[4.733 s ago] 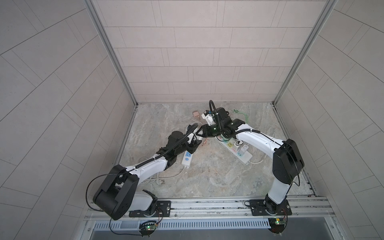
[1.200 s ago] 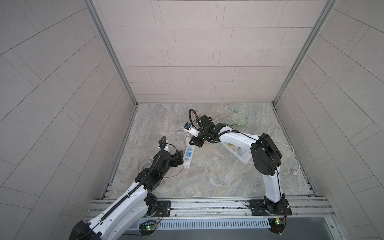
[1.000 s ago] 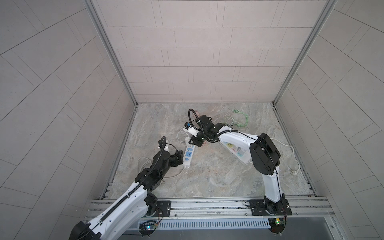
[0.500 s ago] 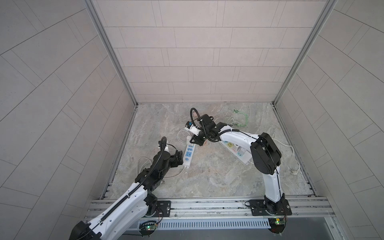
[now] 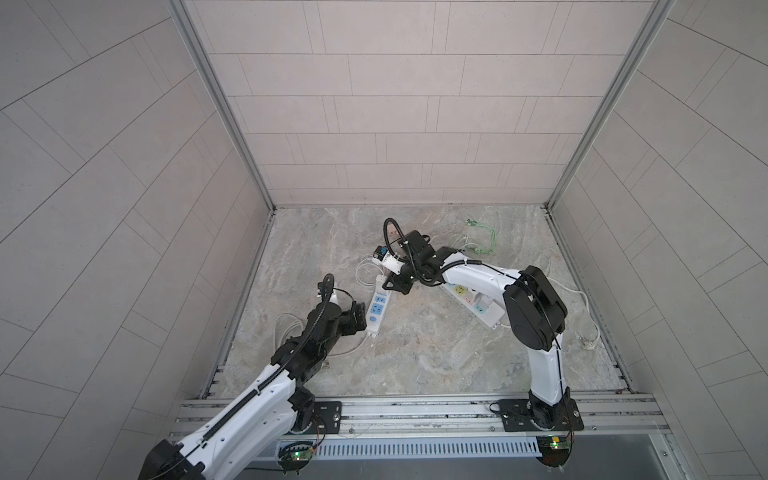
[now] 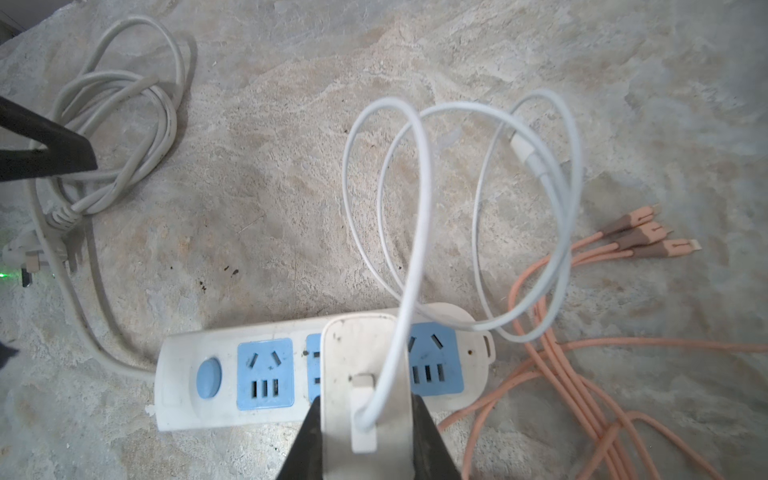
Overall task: Insert the plug
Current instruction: 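Lower the white power bank onto the blue-socket strip with the right gripper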
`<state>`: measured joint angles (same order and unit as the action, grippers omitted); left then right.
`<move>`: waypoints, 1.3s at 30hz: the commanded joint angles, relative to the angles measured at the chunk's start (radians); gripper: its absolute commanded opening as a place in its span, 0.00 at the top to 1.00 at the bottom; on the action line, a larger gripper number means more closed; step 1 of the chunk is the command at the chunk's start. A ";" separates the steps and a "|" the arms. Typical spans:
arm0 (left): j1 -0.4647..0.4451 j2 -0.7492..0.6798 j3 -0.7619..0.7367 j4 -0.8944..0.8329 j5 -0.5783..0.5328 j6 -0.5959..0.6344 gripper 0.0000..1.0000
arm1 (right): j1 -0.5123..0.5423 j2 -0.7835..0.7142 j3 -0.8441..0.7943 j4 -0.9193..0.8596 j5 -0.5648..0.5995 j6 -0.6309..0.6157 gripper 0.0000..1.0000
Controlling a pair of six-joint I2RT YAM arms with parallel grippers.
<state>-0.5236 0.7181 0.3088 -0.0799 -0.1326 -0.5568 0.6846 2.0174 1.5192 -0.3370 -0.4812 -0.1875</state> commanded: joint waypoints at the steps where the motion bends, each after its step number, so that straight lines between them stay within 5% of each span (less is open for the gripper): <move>1: 0.006 -0.010 -0.011 0.012 -0.004 0.011 0.00 | 0.006 -0.026 -0.024 -0.066 -0.004 -0.033 1.00; 5: 0.006 -0.011 -0.011 0.007 -0.004 0.014 0.00 | 0.009 -0.018 -0.026 -0.067 0.024 -0.045 1.00; 13: 0.006 -0.016 -0.011 0.014 -0.009 0.010 0.00 | 0.095 -0.014 -0.052 -0.100 0.277 -0.029 1.00; 24: 0.007 0.012 0.006 0.023 -0.049 0.021 0.00 | 0.116 0.050 -0.099 -0.088 0.320 0.066 0.99; 29: 0.007 0.049 0.023 0.029 -0.074 0.034 0.00 | 0.116 0.016 -0.104 -0.087 0.326 0.070 0.91; 39: 0.011 0.232 0.072 0.103 -0.068 0.039 0.00 | 0.093 -0.026 0.057 -0.109 0.289 0.088 0.62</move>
<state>-0.5175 0.9268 0.3386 -0.0269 -0.1986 -0.5270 0.7883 1.9919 1.5204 -0.3901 -0.1799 -0.1101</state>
